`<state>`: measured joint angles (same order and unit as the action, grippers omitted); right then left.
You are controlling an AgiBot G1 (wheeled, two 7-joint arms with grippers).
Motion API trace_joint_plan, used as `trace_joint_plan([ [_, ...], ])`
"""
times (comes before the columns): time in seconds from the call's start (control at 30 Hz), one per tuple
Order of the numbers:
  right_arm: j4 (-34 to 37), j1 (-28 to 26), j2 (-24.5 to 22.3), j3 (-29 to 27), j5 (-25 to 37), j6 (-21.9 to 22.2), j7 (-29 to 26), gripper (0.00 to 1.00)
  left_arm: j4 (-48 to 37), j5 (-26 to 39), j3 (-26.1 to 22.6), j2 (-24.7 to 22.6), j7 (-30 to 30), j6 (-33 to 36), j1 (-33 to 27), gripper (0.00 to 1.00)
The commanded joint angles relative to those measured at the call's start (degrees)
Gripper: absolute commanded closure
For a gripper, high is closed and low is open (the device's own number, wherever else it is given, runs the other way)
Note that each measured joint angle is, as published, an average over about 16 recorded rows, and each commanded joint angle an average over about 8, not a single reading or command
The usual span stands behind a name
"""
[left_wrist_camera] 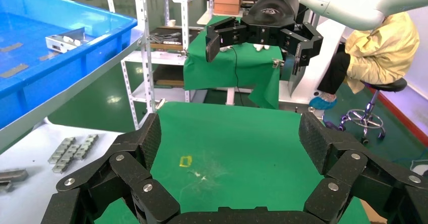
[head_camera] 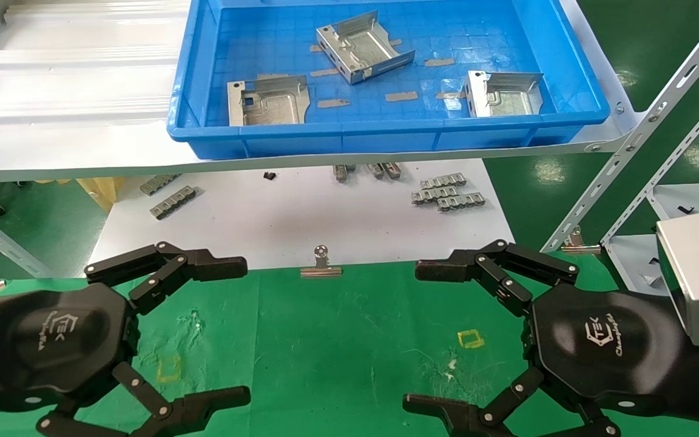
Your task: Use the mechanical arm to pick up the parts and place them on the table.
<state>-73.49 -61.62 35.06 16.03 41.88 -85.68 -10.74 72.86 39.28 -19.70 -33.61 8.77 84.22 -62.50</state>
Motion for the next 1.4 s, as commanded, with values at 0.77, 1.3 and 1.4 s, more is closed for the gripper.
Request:
trace_joint_plan([
  [0.77,0.0,0.0,0.0,0.0,0.0,0.0,0.0,0.0,0.0,0.0,0.0,0.0,0.0,0.0,0.0,1.0],
  [1.3,-0.01,-0.04,0.01,-0.03,-0.02,0.03,0.02,0.0,0.0,0.0,0.0,0.0,0.0,0.0,0.0,1.0],
  [1.4,0.09,-0.55,0.22,-0.14,-0.11,0.2,0.03,0.0,0.0,0.0,0.0,0.0,0.0,0.0,0.0,1.0],
])
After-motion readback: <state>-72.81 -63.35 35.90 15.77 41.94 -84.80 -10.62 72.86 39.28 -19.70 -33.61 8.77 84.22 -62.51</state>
